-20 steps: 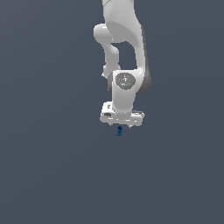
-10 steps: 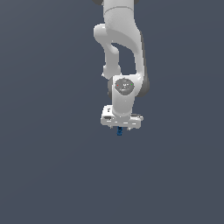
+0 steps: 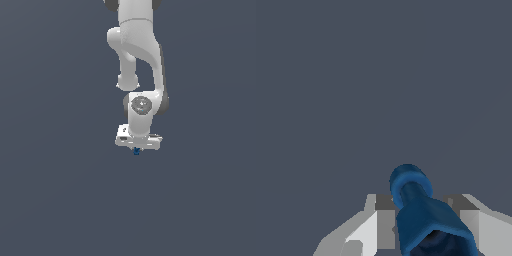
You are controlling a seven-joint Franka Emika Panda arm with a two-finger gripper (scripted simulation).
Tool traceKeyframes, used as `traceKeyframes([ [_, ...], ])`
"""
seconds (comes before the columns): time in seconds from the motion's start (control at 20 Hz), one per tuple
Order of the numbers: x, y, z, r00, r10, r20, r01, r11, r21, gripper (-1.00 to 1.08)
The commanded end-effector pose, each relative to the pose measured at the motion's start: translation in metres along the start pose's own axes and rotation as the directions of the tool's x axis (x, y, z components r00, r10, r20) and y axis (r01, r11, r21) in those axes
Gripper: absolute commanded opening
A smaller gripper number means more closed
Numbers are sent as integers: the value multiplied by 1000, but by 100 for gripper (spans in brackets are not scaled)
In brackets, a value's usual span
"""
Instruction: Pick up the object and move it to a goal position.
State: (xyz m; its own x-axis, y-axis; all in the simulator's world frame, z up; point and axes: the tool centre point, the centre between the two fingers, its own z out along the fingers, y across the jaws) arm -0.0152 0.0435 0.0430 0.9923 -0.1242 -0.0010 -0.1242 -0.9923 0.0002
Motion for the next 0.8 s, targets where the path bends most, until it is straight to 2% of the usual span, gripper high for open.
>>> traceKeyframes([
  [0.0,0,0,0,1000,0,-1,0,1000,0,-100],
  [0.5,1,-1,-1,1000,0,-1,0,1000,0,-100],
  [0.75,4,-10,-13,1000,0,-1,0,1000,0,-100],
])
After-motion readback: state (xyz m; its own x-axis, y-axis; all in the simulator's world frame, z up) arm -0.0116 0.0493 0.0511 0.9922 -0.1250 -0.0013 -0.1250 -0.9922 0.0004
